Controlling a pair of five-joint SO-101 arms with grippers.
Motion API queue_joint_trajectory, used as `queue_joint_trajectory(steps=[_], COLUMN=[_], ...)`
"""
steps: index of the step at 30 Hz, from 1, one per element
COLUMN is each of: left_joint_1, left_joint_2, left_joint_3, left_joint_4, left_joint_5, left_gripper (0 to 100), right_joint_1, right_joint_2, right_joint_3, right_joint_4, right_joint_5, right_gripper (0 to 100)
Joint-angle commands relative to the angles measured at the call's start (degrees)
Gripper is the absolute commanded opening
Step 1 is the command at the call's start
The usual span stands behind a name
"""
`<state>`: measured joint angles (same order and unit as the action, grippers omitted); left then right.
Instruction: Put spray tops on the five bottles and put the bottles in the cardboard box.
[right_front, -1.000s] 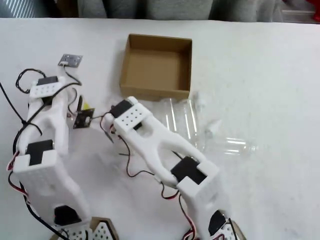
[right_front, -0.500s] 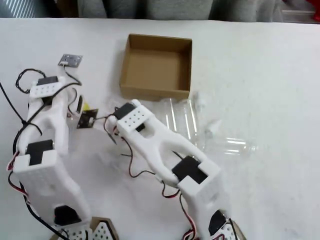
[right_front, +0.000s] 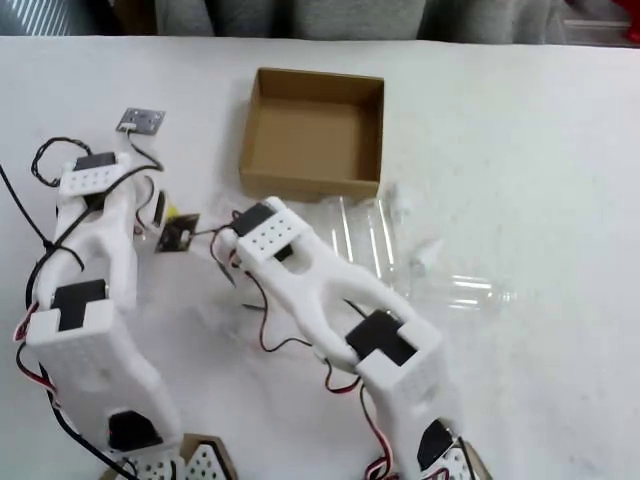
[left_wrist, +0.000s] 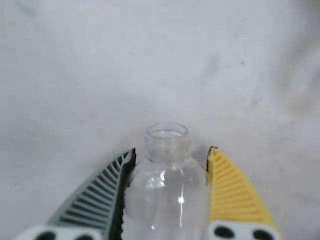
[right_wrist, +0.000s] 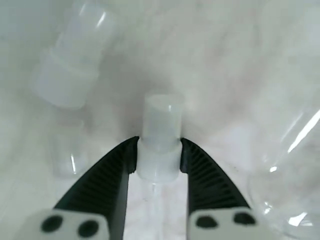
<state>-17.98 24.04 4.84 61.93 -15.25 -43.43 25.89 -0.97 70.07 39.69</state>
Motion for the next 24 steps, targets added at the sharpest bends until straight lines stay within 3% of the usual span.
queue_joint_trajectory(steps=[1, 4, 17, 24], left_joint_1=[-0.4, -0.4, -0.22, -0.13], left_joint_2=[-0.57, -0.57, -0.57, -0.66], left_joint_3=[-3.34, -3.34, -3.34, -3.6], left_joint_4=[0.35, 0.35, 0.26, 0.44], left_joint_5=[0.53, 0.44, 0.26, 0.35], left_gripper=[8, 8, 8, 8], right_joint_1=[1.98, 3.47, 16.92, 21.58], right_joint_2=[-3.65, -8.22, -25.8, -33.98], right_joint_3=[-1.41, -1.85, -1.49, -1.41], right_joint_4=[1.98, 4.79, 7.78, 10.07], right_joint_5=[-0.53, -3.87, -30.68, -37.45], right_gripper=[2.0, 2.0, 2.0, 2.4])
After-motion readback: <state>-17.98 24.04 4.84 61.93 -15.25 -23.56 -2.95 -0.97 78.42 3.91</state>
